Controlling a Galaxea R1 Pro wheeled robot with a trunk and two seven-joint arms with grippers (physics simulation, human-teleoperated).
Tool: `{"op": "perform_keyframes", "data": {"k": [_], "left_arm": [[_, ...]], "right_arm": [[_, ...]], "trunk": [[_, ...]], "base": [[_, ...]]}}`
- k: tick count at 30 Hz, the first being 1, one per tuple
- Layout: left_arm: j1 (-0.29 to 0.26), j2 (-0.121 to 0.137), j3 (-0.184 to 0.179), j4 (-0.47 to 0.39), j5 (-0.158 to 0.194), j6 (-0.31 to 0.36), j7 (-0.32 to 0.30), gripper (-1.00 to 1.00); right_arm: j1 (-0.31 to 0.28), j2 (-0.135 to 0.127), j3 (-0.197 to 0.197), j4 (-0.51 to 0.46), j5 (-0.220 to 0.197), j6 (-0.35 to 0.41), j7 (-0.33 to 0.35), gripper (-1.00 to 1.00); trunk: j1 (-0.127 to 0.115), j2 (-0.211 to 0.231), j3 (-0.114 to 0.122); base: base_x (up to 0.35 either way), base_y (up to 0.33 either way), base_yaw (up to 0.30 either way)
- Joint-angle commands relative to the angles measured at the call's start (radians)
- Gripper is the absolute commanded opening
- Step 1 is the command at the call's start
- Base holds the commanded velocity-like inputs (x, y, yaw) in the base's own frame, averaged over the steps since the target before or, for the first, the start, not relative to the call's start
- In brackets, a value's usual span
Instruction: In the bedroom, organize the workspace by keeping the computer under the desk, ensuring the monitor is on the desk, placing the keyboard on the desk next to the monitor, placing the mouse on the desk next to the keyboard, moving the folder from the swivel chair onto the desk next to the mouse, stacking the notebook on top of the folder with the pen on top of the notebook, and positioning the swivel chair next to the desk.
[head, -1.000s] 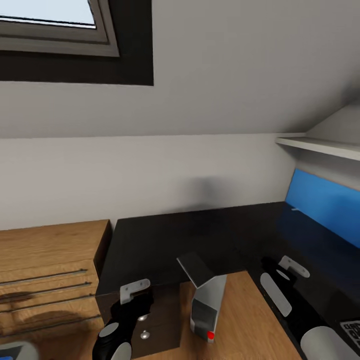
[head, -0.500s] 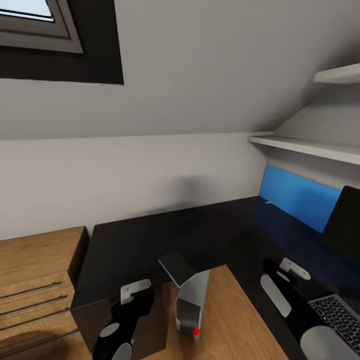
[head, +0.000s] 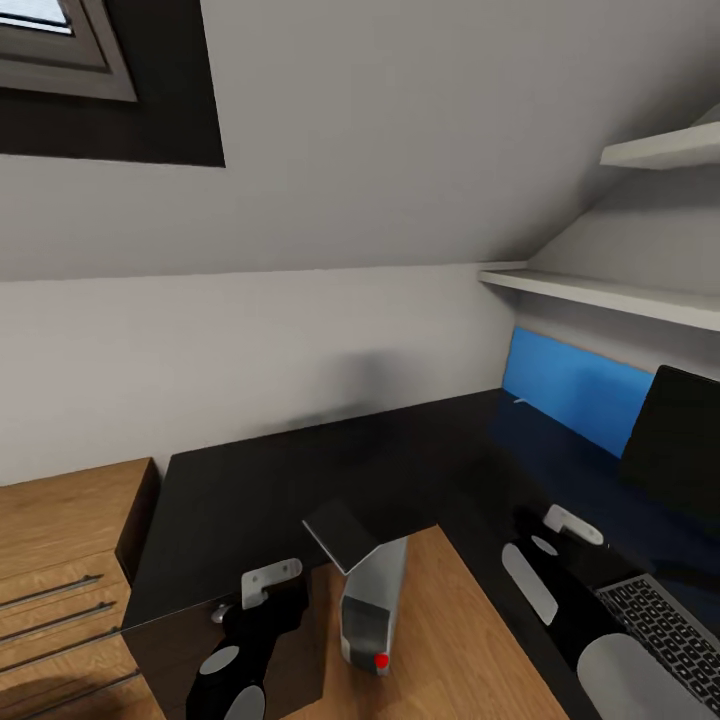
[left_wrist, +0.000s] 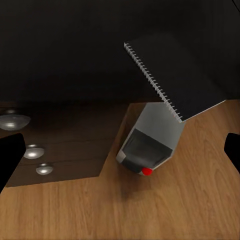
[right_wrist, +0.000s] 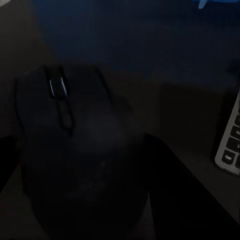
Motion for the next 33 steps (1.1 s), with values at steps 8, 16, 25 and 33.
{"op": "perform_keyframes", "data": {"k": [8, 16, 25, 33], "left_arm": [[-0.001, 0.001, -0.002, -0.001, 0.006, 0.003, 0.009, 1.00], [-0.001, 0.001, -0.006, -0.001, 0.007, 0.003, 0.009, 1.00], [-0.001, 0.001, -0.034, -0.002, 0.006, 0.001, 0.009, 1.00], [-0.001, 0.001, -0.040, -0.001, 0.007, 0.001, 0.010, 1.00]], "right_arm": [[-0.144, 0.020, 0.008, 0.251, 0.099, -0.013, -0.010, -1.00], [-0.196, 0.020, 0.006, 0.377, 0.104, -0.014, -0.014, -1.00], [-0.292, 0.015, 0.003, 0.528, 0.102, -0.019, -0.019, -1.00], [-0.293, 0.019, 0.011, 0.526, 0.107, -0.096, -0.014, -1.00]], "trunk": [[0.000, -0.001, -0.002], [0.000, -0.001, -0.002], [0.000, -0.001, -0.002], [0.000, -0.001, -0.002]], "base": [[0.000, 0.000, 0.000], [0.000, 0.000, 0.000], [0.000, 0.000, 0.000], [0.000, 0.000, 0.000]]}}
